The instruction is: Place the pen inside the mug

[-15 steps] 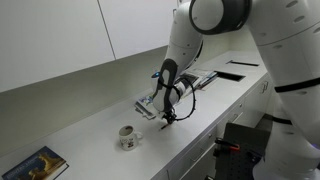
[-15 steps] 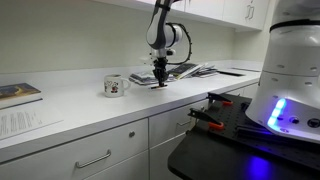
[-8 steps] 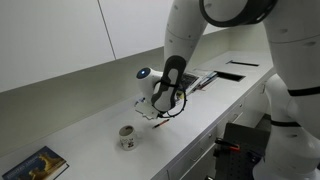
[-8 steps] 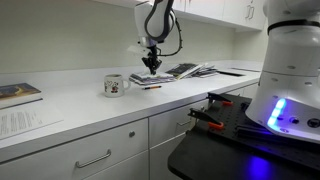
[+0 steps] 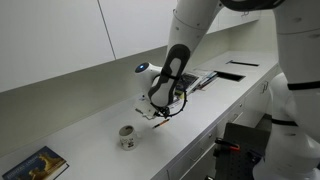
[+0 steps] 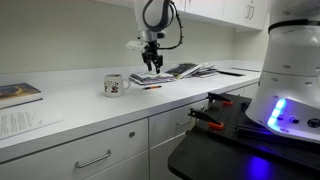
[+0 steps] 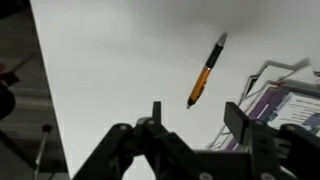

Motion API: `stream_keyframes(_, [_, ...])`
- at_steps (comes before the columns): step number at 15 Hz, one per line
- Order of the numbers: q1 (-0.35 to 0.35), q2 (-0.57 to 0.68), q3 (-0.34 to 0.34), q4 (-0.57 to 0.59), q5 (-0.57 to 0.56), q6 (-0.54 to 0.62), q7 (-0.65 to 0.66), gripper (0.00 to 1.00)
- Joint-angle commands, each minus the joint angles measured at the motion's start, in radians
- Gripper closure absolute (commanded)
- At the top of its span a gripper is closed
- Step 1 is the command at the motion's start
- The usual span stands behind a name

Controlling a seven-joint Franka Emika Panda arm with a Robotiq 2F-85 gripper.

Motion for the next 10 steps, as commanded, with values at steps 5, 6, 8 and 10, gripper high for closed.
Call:
stream_keyframes(5, [-0.207, 0.040, 0.160, 0.060, 0.259, -0.080, -0.112, 0.22])
stream_keyframes(6, [-0.218, 0.057, 0.166, 0.076, 0.282, -0.082, -0.125, 0.27])
stream_keyframes(8, [-0.233, 0.092, 0.170, 0.117, 0.320, -0.104, -0.134, 0.35])
stream_keyframes(10, [-0.246, 0.132, 0.171, 0.160, 0.350, -0.110, -0.135, 0.43])
